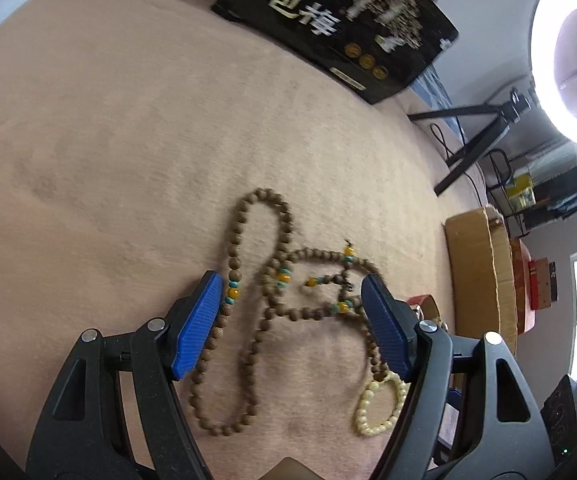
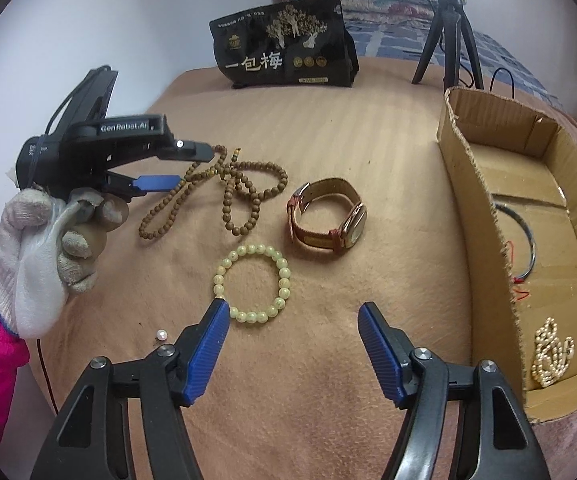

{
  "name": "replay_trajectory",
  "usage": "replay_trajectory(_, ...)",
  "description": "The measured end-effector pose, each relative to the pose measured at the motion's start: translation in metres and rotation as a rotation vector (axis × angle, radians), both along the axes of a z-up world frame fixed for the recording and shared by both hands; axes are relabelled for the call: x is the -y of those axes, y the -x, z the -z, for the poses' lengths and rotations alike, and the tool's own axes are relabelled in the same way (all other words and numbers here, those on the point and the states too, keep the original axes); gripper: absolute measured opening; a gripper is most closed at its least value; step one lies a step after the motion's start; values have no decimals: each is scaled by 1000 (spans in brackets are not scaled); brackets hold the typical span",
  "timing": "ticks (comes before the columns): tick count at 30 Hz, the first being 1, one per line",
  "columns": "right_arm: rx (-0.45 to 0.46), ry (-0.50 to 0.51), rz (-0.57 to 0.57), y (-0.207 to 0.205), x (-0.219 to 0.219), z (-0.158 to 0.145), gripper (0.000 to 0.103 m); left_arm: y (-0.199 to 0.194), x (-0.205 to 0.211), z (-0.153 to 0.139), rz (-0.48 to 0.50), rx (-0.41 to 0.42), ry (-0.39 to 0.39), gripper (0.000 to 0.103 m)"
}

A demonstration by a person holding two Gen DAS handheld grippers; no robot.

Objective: Organize jewelry
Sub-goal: 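Move the left tool toward the wooden bead necklace while the right tool approaches the pale green bracelet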

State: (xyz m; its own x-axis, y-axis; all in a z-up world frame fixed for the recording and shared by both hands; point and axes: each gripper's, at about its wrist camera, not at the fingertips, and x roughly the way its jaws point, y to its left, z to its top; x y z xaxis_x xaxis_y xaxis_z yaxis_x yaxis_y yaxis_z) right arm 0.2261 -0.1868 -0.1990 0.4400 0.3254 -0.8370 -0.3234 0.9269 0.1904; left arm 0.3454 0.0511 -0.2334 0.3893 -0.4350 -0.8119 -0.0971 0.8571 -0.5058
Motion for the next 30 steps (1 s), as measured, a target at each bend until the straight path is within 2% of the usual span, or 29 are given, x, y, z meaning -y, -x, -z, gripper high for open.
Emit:
replay_trajectory(6,-22,-20,2,-6,-2,6,65,-2,23,-4,54,3,-47,74)
replay_trajectory(12,-37,-28,14,-12,-1,9,64,-1,53,-8,138,23,-153,74)
replay_trajectory(21,-57,-19,26,-18,-9,22,50,-3,82,-2,208,41,-315,74)
replay_trajectory(24,-50,9,22,-21,-15,26,46,-3,85,2,205,50,-374,74)
replay_trajectory(26,-42,33,23,-23,-19,29,45,-3,84,4,199,58,-386,74)
replay_trajectory(27,-40,39,24,-24,-21,30,44,-4,84,5,193,64,-393,73)
replay_trajectory(30,-34,55,27,-26,-24,34,44,-4,84,5,180,87,-417,59)
